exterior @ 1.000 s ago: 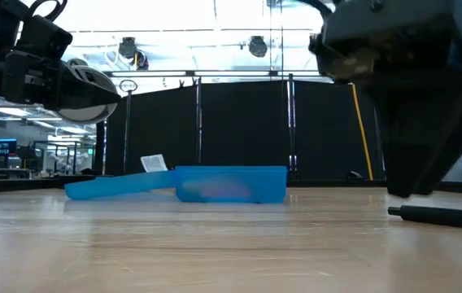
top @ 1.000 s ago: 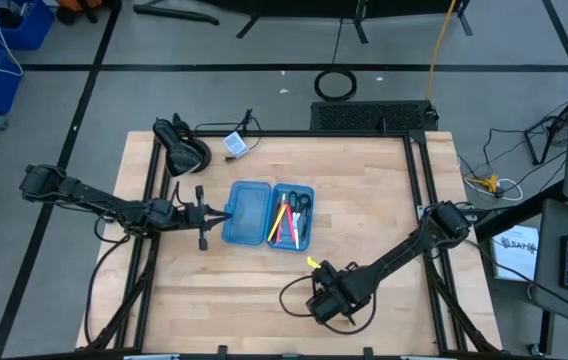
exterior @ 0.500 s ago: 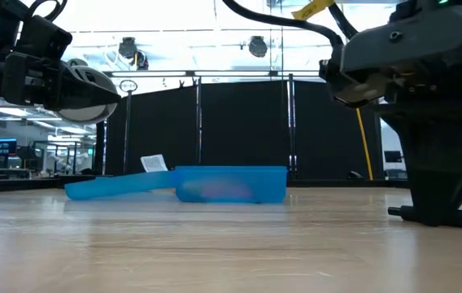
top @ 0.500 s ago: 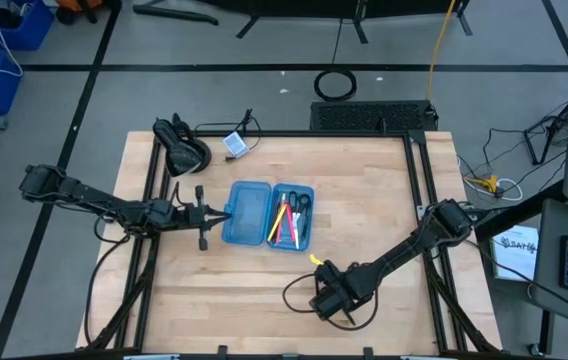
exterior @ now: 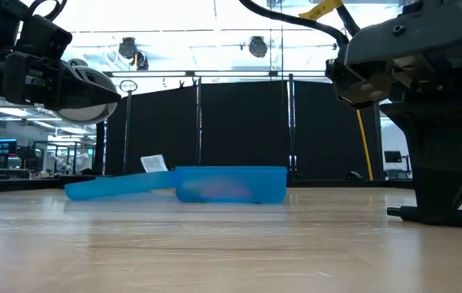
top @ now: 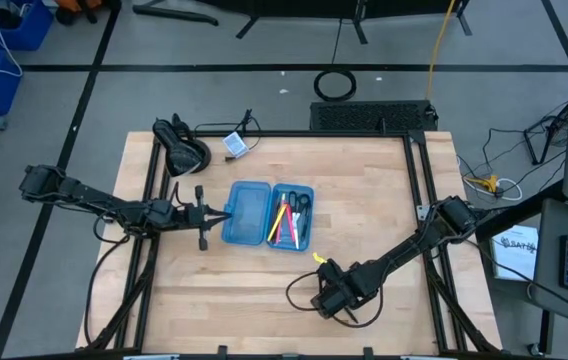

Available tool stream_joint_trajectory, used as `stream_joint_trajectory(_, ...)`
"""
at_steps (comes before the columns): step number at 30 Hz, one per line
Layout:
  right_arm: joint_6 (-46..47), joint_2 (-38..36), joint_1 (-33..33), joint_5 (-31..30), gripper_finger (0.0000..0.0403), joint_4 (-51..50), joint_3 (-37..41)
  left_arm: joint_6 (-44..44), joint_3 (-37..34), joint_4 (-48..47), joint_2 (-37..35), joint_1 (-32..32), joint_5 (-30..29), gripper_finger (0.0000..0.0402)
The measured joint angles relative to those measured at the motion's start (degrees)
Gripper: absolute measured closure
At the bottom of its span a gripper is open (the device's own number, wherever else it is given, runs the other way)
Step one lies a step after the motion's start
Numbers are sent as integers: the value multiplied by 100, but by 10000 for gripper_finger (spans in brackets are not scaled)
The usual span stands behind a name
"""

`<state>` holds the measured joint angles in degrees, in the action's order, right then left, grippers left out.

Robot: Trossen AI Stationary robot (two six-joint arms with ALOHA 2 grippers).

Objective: Pick & place school supplies into a supply box
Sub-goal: Put the black pen into the blue supply box

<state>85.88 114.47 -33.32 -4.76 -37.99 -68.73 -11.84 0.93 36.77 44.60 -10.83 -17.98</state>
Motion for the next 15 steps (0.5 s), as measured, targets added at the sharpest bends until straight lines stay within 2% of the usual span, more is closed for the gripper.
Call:
stream_joint_trajectory(11,-148,-625,24,-582,375,605,47,1,0,46,0,-2,-4,380)
stream_joint_trajectory(15,-168,-806,36,-914,395,583,53,2,2,50,2,-1,-2,380)
